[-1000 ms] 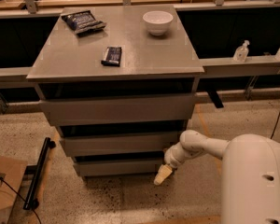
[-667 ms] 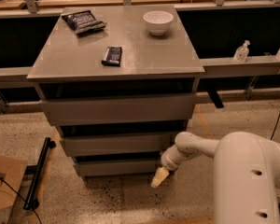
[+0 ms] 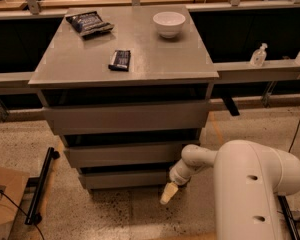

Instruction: Open bottom drawer

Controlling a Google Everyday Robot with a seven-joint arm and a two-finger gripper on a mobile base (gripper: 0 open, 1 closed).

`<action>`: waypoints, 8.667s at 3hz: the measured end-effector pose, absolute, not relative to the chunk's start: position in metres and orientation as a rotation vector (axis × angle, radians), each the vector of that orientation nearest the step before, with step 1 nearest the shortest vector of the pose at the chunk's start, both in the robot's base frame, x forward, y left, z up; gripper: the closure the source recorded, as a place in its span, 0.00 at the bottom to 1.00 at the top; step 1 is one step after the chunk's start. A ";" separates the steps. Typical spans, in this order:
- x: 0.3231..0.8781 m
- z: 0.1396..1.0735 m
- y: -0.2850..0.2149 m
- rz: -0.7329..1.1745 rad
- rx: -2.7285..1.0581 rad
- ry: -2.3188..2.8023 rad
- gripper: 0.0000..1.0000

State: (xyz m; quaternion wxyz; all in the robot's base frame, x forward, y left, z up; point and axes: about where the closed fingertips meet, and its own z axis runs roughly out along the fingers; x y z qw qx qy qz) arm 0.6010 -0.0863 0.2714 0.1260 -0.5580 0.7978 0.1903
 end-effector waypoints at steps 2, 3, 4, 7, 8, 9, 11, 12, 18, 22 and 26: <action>0.637 0.247 -0.087 0.510 -1.551 2.232 0.00; 0.650 0.229 -0.097 0.526 -1.420 2.184 0.00; 0.662 0.209 -0.098 0.573 -1.316 2.135 0.00; 0.672 0.190 -0.086 0.653 -1.250 2.107 0.41; 0.672 0.196 -0.086 0.653 -1.250 2.107 0.64; 0.672 0.200 -0.086 0.653 -1.251 2.107 0.88; 0.671 0.194 -0.082 0.678 -1.280 2.130 0.67; 0.671 0.196 -0.082 0.678 -1.280 2.130 0.44; 0.606 0.179 -0.073 0.876 -1.277 2.308 0.00; 0.473 0.170 -0.095 1.160 -1.142 2.588 0.00; 0.445 0.267 -0.147 0.877 -1.086 2.588 0.00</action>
Offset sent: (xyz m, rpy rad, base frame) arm 0.0553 -0.0095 -0.0353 0.1055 -0.1619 -0.0684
